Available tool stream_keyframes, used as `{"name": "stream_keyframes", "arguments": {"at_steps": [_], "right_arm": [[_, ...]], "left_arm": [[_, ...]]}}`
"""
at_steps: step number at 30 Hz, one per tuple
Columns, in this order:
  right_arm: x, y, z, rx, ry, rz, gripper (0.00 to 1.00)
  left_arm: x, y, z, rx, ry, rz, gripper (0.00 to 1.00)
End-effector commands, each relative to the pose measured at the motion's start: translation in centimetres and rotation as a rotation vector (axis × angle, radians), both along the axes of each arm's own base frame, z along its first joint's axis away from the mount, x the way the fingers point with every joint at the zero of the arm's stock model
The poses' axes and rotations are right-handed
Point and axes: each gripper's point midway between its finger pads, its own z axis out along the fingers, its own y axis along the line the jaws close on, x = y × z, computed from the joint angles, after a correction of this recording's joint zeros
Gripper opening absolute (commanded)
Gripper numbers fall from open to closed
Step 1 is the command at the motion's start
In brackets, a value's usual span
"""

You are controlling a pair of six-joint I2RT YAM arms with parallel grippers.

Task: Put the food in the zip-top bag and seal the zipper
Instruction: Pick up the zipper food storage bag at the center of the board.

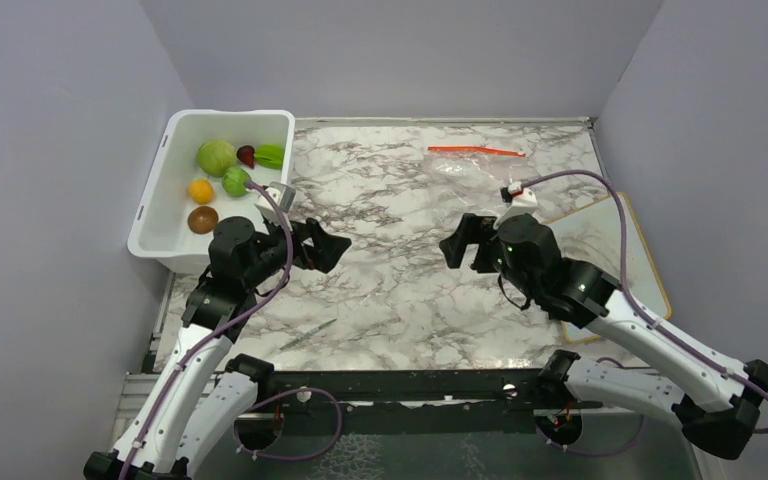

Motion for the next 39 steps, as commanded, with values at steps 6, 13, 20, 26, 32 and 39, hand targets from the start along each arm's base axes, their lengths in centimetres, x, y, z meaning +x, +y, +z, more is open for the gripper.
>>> {"name": "stream_keyframes", "arguments": {"at_steps": [6,13,20,26,32,39], "right_arm": [[5.5,0.3,-1.1,-0.222,-0.046,-0.170,0.68],[9.2,2.5,-3.0,-0.364,-0.077,-0.170,0.56],[13.5,4.1,-7.3,-0.475,-0.047,-0.161,0.51],[16.7,3.4,-13.0,-0.651,0.010,-0.167,0.43],[18.8,1.9,-16.9,-0.803,0.040,-0.187,0.40],[20.3,1.4,-20.0,-0.865,0.057,-0.163,0.39]], "left_arm": [[0.8,0.1,-1.1,-0.001,-0.003,0.026,0.99],[0.5,0.0,-2.1,0.004,0.008,0.015,0.99],[0.1,0.4,-1.2,0.012,-0.038,0.026,0.99],[0.0,0.4,-1.2,0.023,-0.040,0.030,0.99],[-0.3,0.4,-0.9,0.021,-0.049,0.025,0.99],[-0.2,0.3,-1.0,0.025,-0.046,0.024,0.99]]}}
